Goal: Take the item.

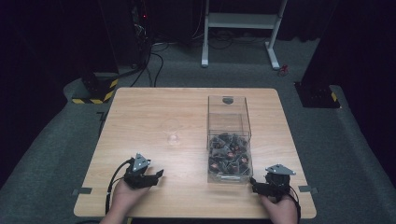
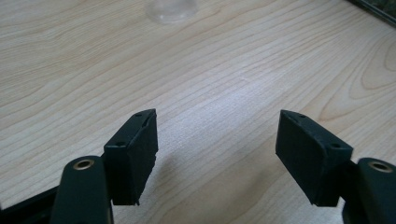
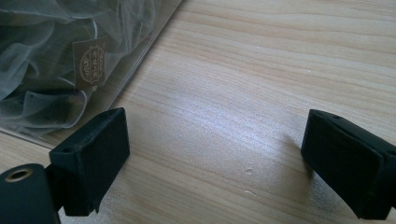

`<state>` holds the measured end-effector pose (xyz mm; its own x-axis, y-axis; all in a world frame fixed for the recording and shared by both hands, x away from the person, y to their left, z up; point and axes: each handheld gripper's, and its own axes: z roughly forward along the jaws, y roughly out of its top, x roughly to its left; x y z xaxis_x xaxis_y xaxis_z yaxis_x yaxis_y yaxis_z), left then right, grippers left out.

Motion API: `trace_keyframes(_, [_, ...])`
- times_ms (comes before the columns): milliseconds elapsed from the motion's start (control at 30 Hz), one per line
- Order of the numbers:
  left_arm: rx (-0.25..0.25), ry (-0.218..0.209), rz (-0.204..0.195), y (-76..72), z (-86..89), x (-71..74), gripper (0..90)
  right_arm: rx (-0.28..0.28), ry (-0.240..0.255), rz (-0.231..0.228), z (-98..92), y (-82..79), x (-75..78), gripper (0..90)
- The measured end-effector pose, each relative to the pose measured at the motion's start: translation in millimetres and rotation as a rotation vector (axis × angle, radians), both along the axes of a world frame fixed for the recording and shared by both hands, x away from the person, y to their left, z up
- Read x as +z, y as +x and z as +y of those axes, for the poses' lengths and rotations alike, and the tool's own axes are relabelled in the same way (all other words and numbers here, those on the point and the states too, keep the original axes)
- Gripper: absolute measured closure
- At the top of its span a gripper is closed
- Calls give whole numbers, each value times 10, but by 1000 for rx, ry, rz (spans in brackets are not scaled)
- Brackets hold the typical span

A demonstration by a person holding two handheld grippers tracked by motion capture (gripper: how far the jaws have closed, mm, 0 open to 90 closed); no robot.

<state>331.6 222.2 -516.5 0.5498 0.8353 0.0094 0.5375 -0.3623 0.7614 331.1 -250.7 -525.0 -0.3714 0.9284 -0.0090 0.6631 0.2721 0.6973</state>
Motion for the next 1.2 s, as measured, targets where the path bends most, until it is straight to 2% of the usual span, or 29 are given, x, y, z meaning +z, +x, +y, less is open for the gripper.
trace_keyframes(133, [-5,-18,-17,-10,-12,38,303,0,2,2,2,-1,1,77])
trace_keyframes(233, [-12,-39,-53,-38,-23,73,308,1,1,2,3,-1,1,77])
trace_keyframes(467, [-22,-60,-52,-64,-46,105,309,4,1,0,2,0,0,77])
trace_keyframes(600, [-30,-51,-56,-69,-58,117,310,5,1,0,2,0,0,77])
trace_keyframes(900, [-42,-72,-78,-106,-88,172,310,5,2,1,3,-1,0,77])
trace_keyframes(1067, [-61,-84,-117,-162,-142,261,313,10,0,0,3,0,0,78])
trace_keyframes(1100, [-63,-97,-114,-176,-156,275,313,11,0,0,3,0,0,77])
trace_keyframes(1200, [-67,-97,-129,-198,-183,298,314,11,0,-2,4,0,-1,78])
